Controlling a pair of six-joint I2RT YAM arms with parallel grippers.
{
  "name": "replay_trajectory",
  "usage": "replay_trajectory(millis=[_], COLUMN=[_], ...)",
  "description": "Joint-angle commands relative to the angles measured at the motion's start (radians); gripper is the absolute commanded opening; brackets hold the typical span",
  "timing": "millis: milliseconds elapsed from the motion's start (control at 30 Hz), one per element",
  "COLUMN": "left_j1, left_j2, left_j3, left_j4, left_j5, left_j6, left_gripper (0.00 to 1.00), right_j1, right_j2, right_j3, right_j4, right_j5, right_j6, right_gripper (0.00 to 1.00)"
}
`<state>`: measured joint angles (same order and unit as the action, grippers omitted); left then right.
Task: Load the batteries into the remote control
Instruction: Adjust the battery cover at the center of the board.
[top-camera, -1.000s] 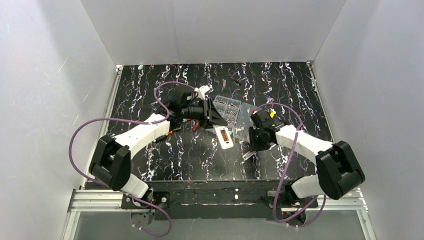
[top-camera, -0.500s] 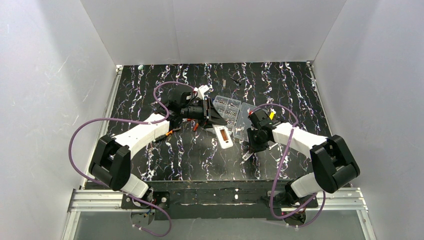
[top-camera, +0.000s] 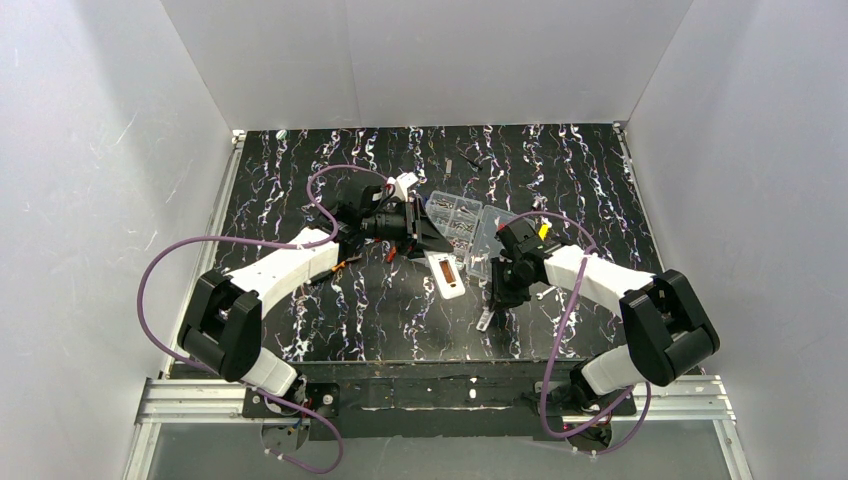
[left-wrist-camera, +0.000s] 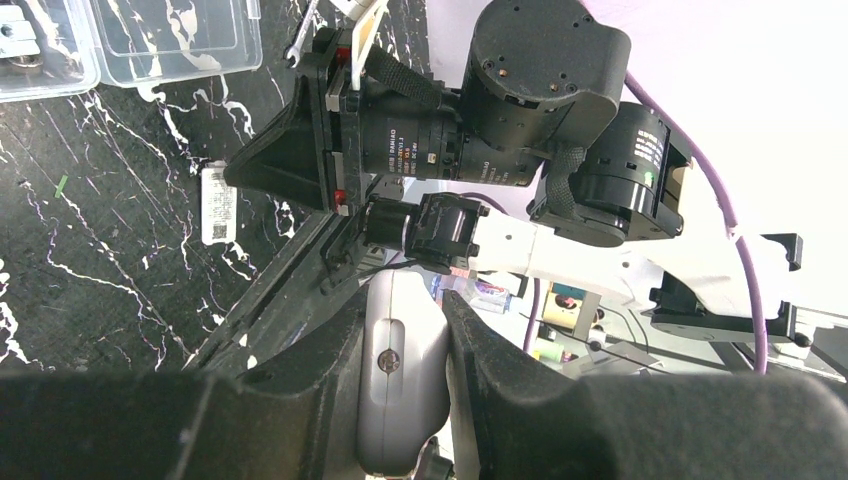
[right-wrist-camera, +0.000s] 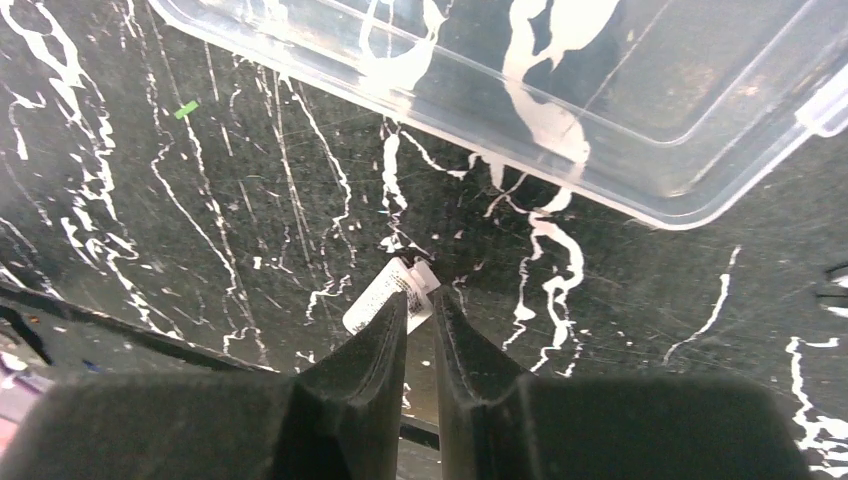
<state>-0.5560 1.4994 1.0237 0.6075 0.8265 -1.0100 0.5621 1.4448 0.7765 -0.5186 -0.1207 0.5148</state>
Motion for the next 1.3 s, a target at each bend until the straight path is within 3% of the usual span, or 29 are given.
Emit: replay_trajectory(millis=[0,200,333,667,800,1267], left_j1=[0.013,0.018,0.018,0.021,0.024,0.025], left_j2=[-0.052,-0.052,-0.049,-0.066,-0.080,-0.103], left_j3=[0.000,-0.008,-0.016,-0.016,-0.016,-0.015], left_j4=[-0.001,0.002,0.020,0.007,0.001,-0.028], left_j5=[0.042,0.043,0.042,0.036,0.033,0.000], left_j6=[0.009,0.010,0.000,0.005,-0.003,0.010], left_gripper=[0.00,0.00,0.00,0.00,0.00,0.00], right_j1=[-0.004,-0.004,-0.003,-0.003,-0.001,0.100], right_j2=[0.007,-0.024,-0.065,-0.139,-0.169,-0.222], right_j3=[0.030,0.023,0.019,-0.038,-0.090,-0.233], right_j4=[0.034,0.000,-0.027,-0.034,-0.008,0.062], right_j5=[-0.068,-0.011,0.000,-0.062,-0.066,0.042], right_j6=[0.083,0.070,0.043,0.002,0.037,0.143], right_gripper=[0.23,0.43,0.47,0.15,0.08,0.01])
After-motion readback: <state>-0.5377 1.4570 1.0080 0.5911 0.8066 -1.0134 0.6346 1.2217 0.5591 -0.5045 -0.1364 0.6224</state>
